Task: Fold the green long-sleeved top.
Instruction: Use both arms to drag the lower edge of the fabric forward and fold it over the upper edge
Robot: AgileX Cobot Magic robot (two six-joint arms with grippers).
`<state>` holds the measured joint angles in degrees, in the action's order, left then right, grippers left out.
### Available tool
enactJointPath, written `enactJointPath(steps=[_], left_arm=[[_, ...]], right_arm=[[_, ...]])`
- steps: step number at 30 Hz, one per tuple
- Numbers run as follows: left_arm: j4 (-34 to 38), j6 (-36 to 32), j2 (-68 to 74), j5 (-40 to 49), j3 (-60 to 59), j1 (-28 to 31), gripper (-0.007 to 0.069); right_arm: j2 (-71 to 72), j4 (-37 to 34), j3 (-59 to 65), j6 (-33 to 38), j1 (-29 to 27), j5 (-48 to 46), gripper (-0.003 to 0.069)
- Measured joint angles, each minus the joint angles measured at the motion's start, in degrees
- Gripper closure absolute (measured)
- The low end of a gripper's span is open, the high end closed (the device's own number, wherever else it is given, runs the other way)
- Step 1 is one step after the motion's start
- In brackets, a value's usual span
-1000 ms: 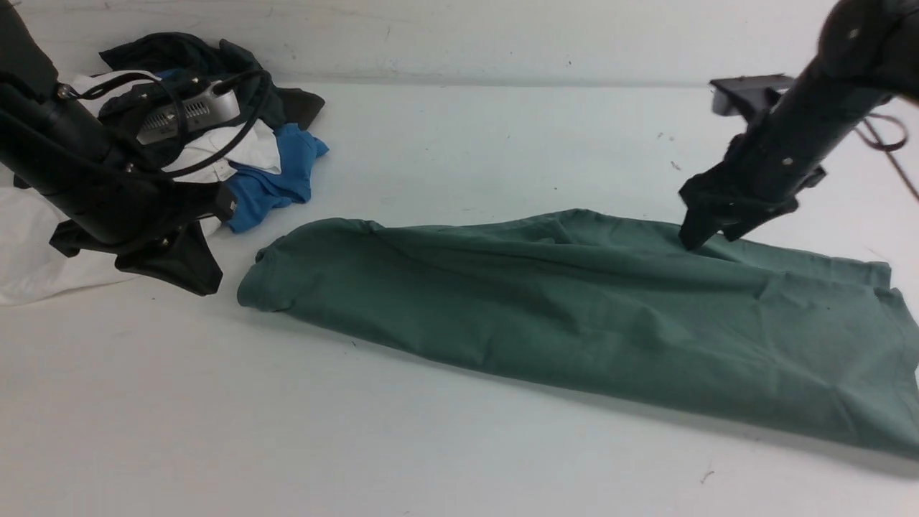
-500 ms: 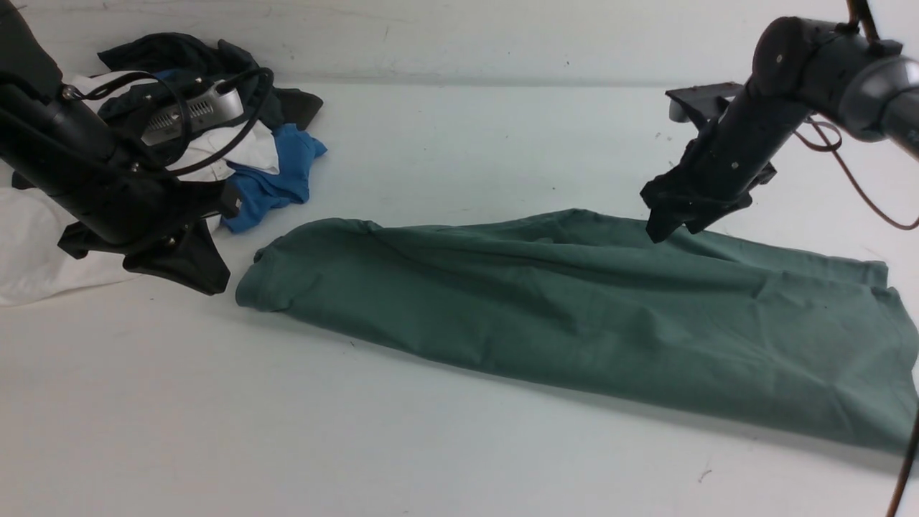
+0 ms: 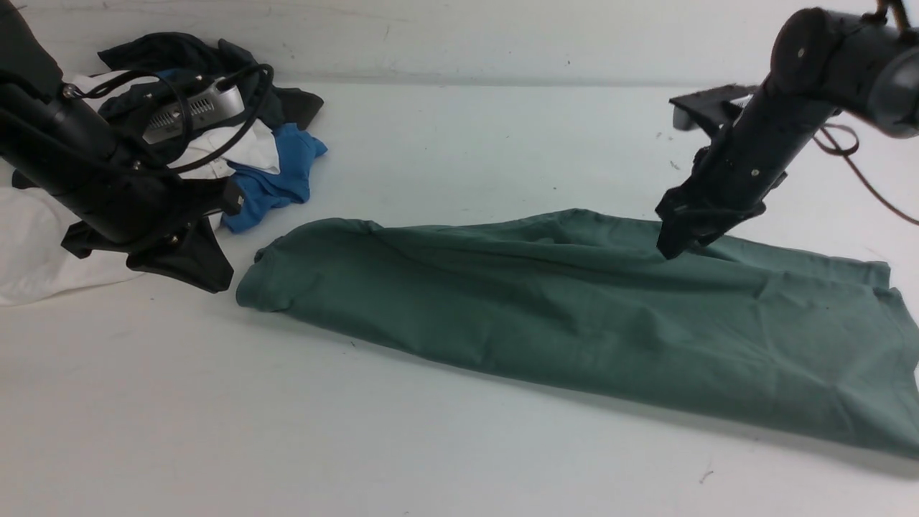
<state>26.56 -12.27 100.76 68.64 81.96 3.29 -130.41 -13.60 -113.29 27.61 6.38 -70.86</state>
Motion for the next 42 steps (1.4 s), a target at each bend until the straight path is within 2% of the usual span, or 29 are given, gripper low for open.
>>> enactJointPath(steps=[8,13,15,16,17,19,24,31,35,39,40,42], left_arm=[[0.05,0.0,0.0,-0.28,0.0,0.0,0.0629],[0.12,0.0,0.0,-0.28,0.0,0.0,0.0629],[0.18,0.0,0.0,-0.18,0.0,0.0,0.0629],[0.18,0.0,0.0,-0.13,0.0,0.0,0.0629],[0.18,0.0,0.0,0.17,0.0,0.0,0.0629],[0.18,0.0,0.0,0.39,0.0,0.0,0.0629],[0.18,-0.05,0.0,0.39,0.0,0.0,0.0629],[0.18,-0.05,0.0,0.39,0.0,0.0,0.0629],[0.18,-0.05,0.0,0.39,0.0,0.0,0.0629],[0.18,-0.05,0.0,0.39,0.0,0.0,0.0629],[0.18,-0.05,0.0,0.39,0.0,0.0,0.0629],[0.18,-0.05,0.0,0.39,0.0,0.0,0.0629]], right_arm=[[-1.33,-2.58,0.0,0.9,0.0,0.04,0.0265],[-1.33,-3.7,0.0,1.0,0.0,0.04,0.0324],[-1.33,-5.04,0.0,1.0,0.0,0.04,0.0424],[-1.33,-5.18,0.0,1.0,0.0,0.04,0.0443],[-1.33,-6.22,0.0,1.0,0.0,0.04,0.0517],[-1.33,-7.64,0.0,0.93,0.0,0.04,0.0618],[-1.33,-8.33,0.0,0.93,0.0,0.04,0.067],[-1.33,-6.8,-2.67,0.74,0.0,0.03,0.0673],[-1.28,-3.83,-4.17,-3.8,0.0,0.05,0.0643],[-1.28,-2.51,-3.68,-6.77,0.0,-0.02,0.0543],[-1.28,-2.16,-3.33,-7.04,0.34,0.03,0.0469],[-1.28,-1.96,-3.0,-6.5,0.91,0.03,0.0377]])
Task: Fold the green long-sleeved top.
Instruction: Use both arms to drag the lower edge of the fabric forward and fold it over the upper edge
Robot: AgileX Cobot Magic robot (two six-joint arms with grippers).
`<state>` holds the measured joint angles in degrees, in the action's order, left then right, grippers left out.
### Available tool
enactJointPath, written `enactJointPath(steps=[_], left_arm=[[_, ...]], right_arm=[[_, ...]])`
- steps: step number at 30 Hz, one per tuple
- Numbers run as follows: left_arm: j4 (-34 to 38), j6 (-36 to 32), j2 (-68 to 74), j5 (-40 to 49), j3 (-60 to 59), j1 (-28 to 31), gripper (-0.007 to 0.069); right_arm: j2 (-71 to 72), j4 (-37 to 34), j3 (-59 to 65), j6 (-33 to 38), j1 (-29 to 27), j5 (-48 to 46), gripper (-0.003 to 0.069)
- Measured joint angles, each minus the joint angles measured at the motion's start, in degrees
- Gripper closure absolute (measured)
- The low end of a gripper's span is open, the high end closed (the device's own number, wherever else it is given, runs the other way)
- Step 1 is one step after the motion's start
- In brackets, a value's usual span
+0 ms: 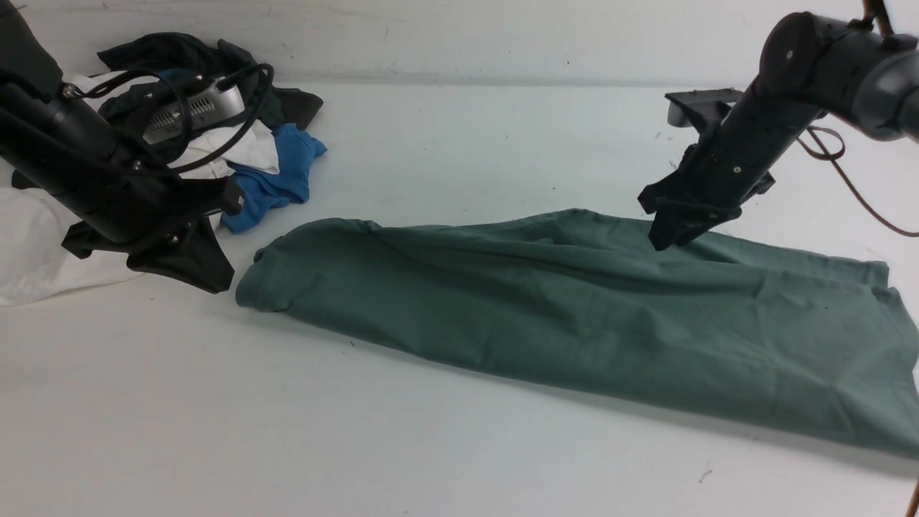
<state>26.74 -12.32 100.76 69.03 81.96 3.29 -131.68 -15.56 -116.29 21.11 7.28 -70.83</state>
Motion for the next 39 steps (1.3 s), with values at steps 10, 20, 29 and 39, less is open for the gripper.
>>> enactJointPath(steps=[10,20,29,39], left_arm=[[0.94,0.0,0.0,-1.74,0.0,0.0,0.0629],[1.5,-0.05,0.0,-1.74,0.0,0.0,0.0629],[1.5,-0.11,0.0,-1.74,0.0,0.0,0.0629],[1.5,-0.47,0.0,-1.48,0.0,0.0,0.0629]], right_arm=[[-2.8,-0.22,0.11,3.92,2.96,0.0,0.0132],[-3.36,-1.44,0.11,3.4,3.07,0.0,0.0412],[-2.76,-0.97,0.11,3.4,3.07,0.05,0.0671],[0.45,7.61,0.11,-2.78,3.07,0.0,0.0649]])
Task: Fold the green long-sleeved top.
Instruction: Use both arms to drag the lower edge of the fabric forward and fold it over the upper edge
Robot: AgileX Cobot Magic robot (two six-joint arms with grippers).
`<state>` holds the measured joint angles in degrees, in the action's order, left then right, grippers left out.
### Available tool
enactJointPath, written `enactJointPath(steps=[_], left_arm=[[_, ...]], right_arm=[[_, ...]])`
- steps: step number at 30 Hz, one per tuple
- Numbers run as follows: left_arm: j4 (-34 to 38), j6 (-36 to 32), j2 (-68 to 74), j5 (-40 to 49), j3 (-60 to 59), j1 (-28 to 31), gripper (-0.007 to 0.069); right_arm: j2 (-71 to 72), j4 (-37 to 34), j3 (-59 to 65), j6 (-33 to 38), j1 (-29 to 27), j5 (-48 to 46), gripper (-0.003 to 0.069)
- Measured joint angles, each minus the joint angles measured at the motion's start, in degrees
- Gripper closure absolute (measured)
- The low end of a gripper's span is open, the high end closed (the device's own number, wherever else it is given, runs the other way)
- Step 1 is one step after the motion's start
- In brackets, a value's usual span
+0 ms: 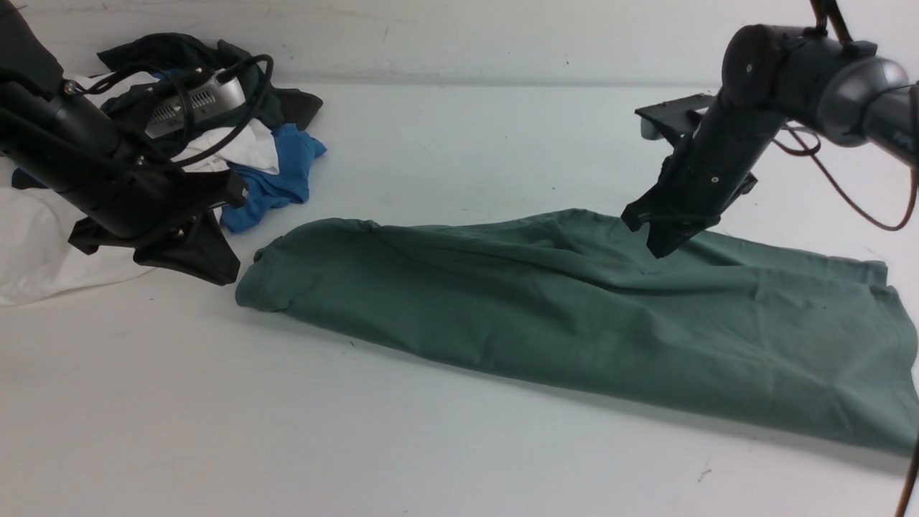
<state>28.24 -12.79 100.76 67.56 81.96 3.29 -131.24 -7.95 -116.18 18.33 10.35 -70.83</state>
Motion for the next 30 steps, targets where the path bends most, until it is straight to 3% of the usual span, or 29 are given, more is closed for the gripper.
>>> enactJointPath(steps=[6,10,14,30], left_arm=[[0.0,-1.96,0.0,0.0,0.0,0.0,0.0629],[0.0,-2.08,0.05,0.0,0.0,0.0,0.0629],[0.0,-2.08,0.05,-0.17,0.0,0.0,0.0629],[0.0,-2.14,0.11,-1.38,0.0,0.0,0.0629]], right_arm=[[1.62,1.21,0.02,-2.71,0.0,-0.06,0.0468],[1.62,0.33,3.17,-2.74,0.0,0.12,0.0285],[1.51,1.13,6.48,-1.03,0.0,0.05,0.0183],[-0.83,2.39,6.92,4.98,0.0,0.36,0.0184]])
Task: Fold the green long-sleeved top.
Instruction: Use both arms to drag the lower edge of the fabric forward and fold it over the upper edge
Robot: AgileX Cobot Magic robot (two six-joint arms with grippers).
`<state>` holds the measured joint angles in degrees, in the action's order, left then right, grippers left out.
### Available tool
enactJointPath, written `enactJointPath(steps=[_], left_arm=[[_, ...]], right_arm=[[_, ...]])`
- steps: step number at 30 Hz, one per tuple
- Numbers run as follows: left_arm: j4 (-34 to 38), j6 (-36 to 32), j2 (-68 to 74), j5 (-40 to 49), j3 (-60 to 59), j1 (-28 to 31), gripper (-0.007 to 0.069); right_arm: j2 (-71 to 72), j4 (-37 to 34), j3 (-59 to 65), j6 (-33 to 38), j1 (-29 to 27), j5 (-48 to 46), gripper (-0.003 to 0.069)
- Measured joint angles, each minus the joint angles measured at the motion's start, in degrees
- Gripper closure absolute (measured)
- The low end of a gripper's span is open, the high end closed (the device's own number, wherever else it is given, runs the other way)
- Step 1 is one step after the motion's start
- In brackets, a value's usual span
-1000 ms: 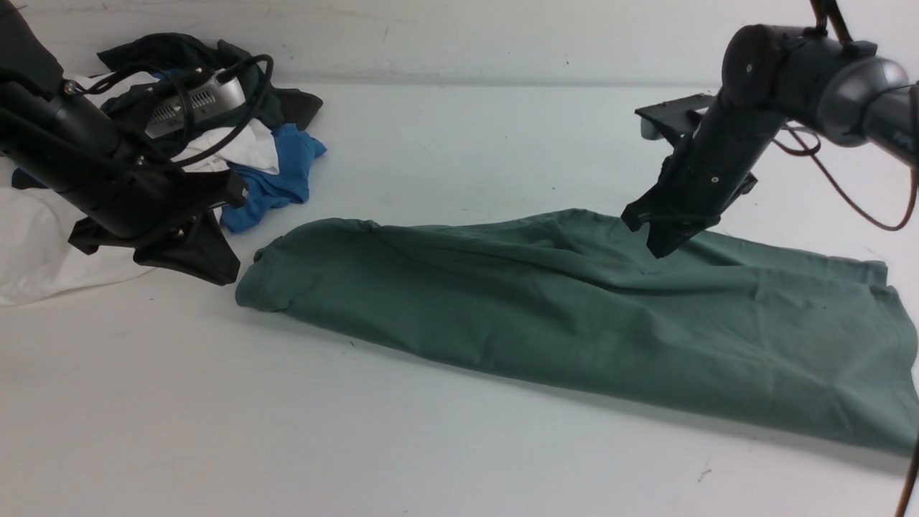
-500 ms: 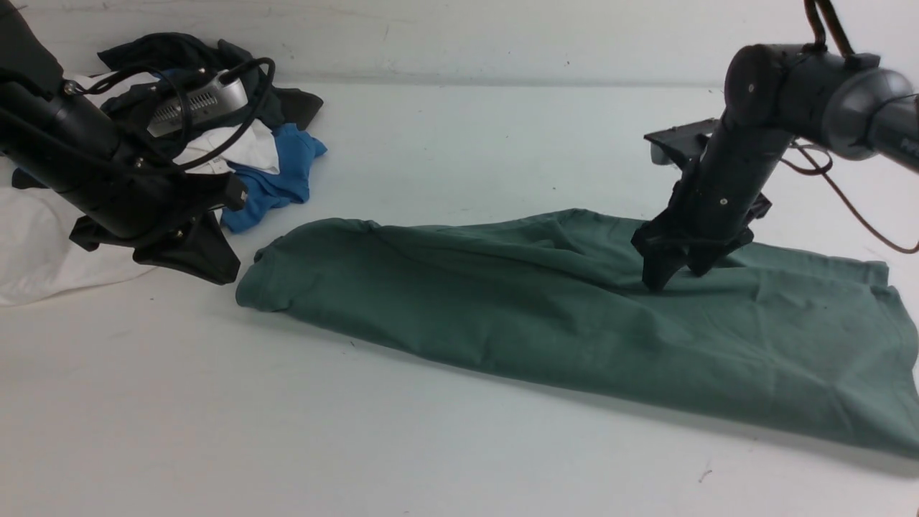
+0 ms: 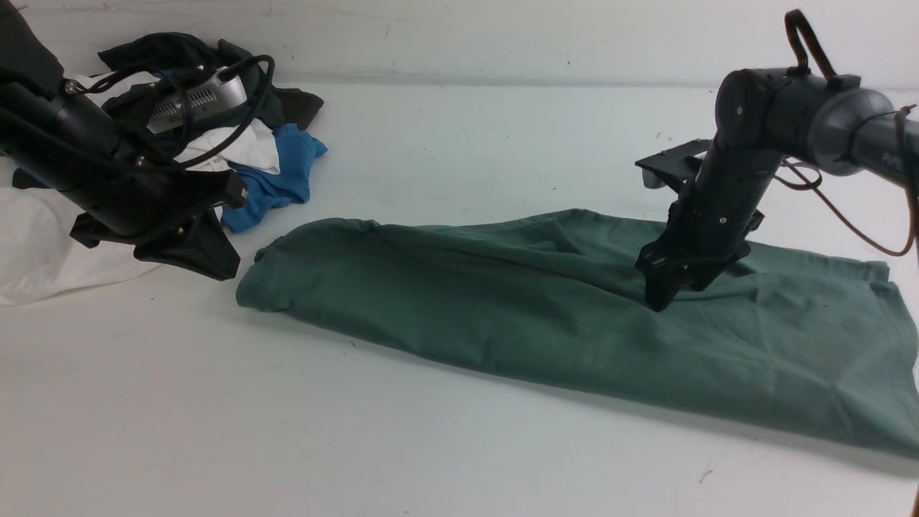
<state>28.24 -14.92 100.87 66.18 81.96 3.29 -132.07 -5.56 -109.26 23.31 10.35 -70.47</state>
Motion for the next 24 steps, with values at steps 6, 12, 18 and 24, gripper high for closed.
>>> enactJointPath(steps=[6,12,18,24], left_arm=[[0.0,0.0,0.0,0.19,0.0,0.0,0.0629],[0.0,0.0,0.0,1.19,0.0,0.0,0.0629],[0.0,0.0,0.0,1.3,0.0,0.0,0.0629],[0.6,0.0,0.0,1.3,0.0,0.0,0.0629]], right_arm=[[-0.01,0.1,0.0,1.47,0.0,0.0,0.0195],[-0.13,0.53,-0.05,4.44,0.0,0.1,0.033],[-0.77,1.68,-4.29,4.51,0.0,-0.14,0.0639],[-0.91,4.47,-13.62,3.6,0.0,-0.75,0.0661]])
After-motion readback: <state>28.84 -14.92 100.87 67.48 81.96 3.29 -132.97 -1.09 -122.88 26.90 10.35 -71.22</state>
